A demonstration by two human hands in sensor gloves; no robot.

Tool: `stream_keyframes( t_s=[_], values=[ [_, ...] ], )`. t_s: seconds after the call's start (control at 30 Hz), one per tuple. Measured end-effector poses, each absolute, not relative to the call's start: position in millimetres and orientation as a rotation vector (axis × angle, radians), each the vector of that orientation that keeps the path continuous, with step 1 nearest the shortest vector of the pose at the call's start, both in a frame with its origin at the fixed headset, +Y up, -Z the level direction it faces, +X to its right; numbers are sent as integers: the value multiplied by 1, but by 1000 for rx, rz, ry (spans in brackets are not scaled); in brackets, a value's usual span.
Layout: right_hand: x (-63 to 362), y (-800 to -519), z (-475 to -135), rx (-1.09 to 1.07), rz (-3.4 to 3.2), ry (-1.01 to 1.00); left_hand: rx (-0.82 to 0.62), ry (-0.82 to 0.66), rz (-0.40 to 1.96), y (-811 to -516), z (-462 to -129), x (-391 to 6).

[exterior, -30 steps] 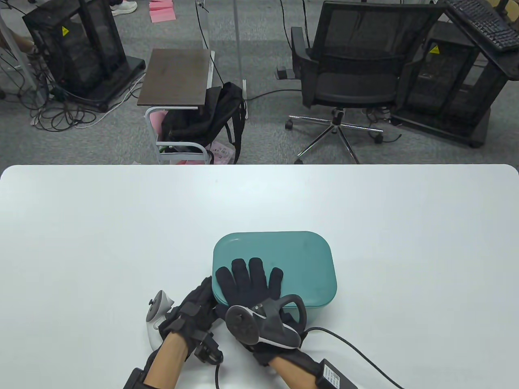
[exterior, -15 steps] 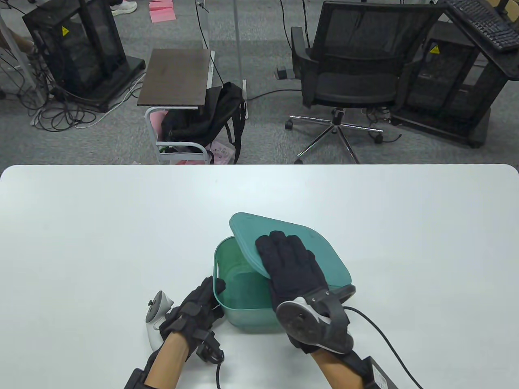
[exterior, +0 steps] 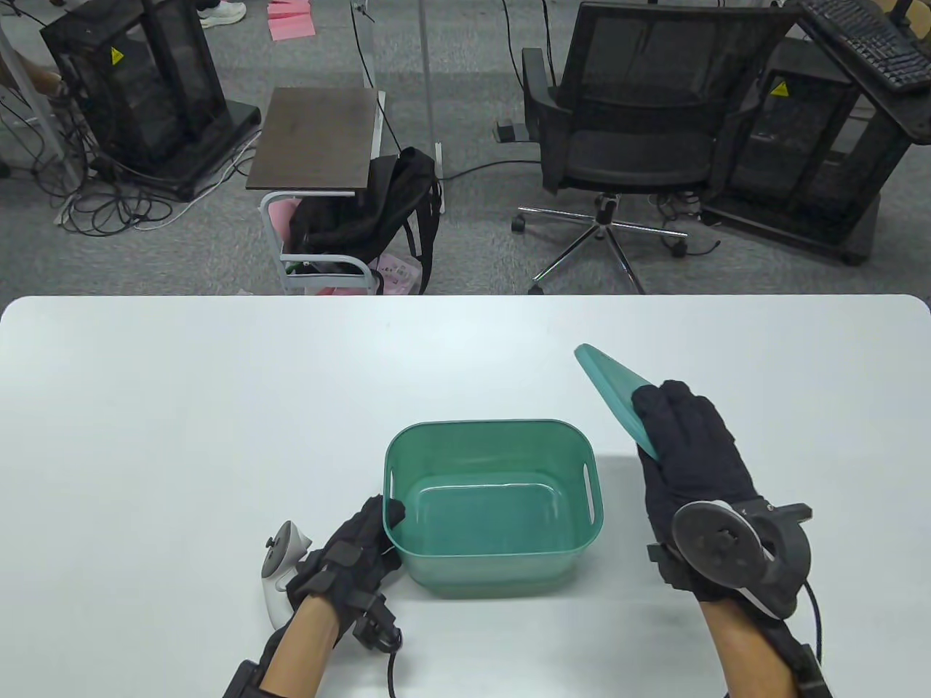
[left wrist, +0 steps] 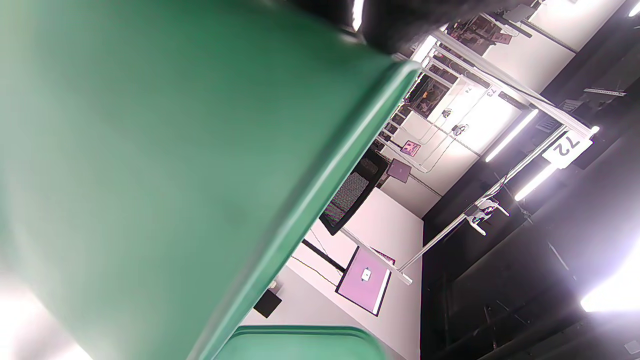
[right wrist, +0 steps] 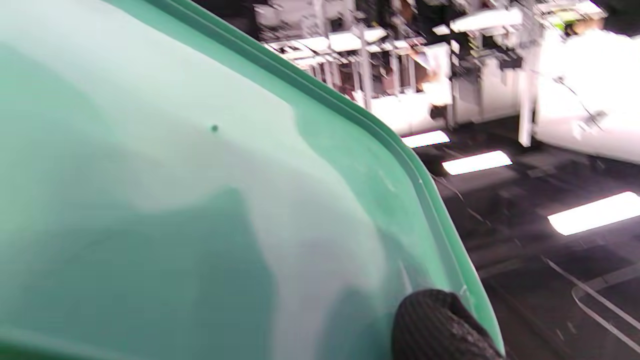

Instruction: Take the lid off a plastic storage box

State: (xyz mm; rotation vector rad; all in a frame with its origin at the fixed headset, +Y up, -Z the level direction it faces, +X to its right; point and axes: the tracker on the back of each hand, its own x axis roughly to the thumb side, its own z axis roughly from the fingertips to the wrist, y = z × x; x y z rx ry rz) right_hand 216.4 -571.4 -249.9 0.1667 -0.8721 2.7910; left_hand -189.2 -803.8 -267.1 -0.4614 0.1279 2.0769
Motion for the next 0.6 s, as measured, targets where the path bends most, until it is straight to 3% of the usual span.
stream_keyframes(
  t_s=[0.23, 0.6],
  values=[
    [269, -648, -271, 13, 3008, -608, -458, 130, 2079, -804, -267, -189],
    [272, -720, -273, 95, 3188, -286, -456, 133, 2082, -803, -267, -189]
  ],
)
